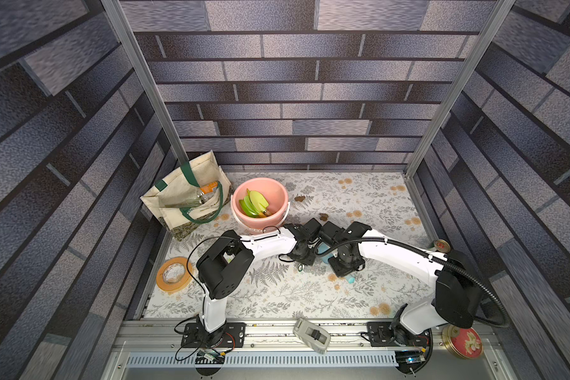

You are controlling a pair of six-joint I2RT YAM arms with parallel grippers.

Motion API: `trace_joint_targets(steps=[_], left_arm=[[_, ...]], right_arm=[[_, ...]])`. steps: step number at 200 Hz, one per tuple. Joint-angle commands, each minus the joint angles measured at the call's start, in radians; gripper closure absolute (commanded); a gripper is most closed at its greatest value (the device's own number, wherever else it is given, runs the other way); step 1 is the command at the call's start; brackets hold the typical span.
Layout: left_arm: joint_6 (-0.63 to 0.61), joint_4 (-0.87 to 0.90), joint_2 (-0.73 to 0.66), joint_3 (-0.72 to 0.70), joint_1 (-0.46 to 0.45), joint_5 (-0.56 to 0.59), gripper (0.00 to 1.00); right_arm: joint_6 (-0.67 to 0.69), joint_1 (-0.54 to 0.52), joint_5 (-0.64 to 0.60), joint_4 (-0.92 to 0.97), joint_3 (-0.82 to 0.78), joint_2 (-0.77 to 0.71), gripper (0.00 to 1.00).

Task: Brush the soil off the hand trowel and place it into the bucket
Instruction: Brush off the soil from the hand trowel.

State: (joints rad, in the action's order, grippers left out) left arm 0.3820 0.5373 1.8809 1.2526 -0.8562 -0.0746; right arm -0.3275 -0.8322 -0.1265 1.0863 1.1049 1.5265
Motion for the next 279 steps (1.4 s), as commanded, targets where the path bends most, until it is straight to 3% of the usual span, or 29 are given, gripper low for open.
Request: trace_joint_targets(steps=[1,44,107,279], left_arm=[[0.002,-0.015,-0.100,-0.029,0.013,0.048,1.00],[-0.022,-0.011,-0.218,-0.099,-0.012,-0.070,1.00],[0.007,0.002,-0.169,-0.107,-0.105,-0.192,1.00],[-0.078,0.085,-0.052,0.043,-0.143,-0.295,1.00]], right_arm=[[-0.023,-0.004,-0.009,-0.007,-0.012,-0.028,0.91],[-0.009,-0.005,-0.022,-0.024,0.000,-0.019,0.91],[0.016,-0.004,-0.039,-0.009,0.023,-0.031,0.91],[0.025,-0.004,-0.021,-0.080,-0.008,-0.083,0.92]])
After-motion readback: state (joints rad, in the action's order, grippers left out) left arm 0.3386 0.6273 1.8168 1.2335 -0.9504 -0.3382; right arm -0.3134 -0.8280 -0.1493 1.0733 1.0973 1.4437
